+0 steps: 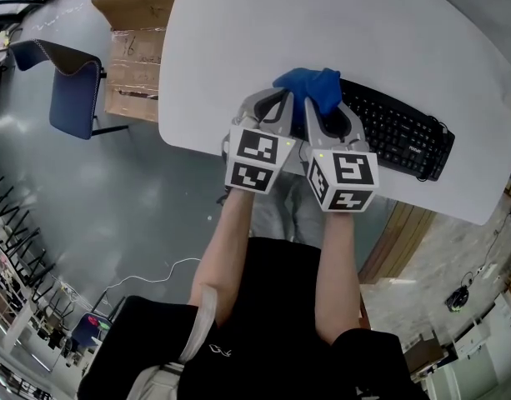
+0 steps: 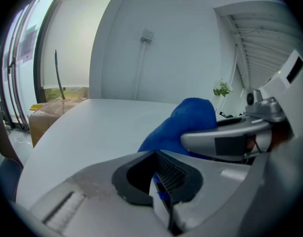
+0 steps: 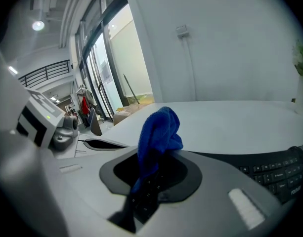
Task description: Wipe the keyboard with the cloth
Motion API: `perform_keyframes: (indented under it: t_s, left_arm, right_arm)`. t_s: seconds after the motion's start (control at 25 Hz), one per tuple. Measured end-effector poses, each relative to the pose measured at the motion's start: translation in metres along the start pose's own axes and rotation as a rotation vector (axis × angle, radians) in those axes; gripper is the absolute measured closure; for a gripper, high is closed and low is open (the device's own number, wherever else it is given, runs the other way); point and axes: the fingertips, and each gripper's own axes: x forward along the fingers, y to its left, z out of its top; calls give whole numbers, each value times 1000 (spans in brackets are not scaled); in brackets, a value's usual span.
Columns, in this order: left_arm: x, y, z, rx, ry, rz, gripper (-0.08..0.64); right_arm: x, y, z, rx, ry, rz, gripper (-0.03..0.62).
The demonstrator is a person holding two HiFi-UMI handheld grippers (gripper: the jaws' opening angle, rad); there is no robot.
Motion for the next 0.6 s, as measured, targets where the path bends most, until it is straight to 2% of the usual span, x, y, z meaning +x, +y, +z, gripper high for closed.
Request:
perform_keyframes:
  t_s: [0.24, 0.6]
  left_arm:
    - [4, -6, 0, 16, 20, 13, 564]
    - [9, -13, 3, 35, 45, 78, 563]
  right_arm:
    - [-4, -8, -4, 22, -2, 9, 508]
    - [-10, -21, -13, 53, -6, 50, 508]
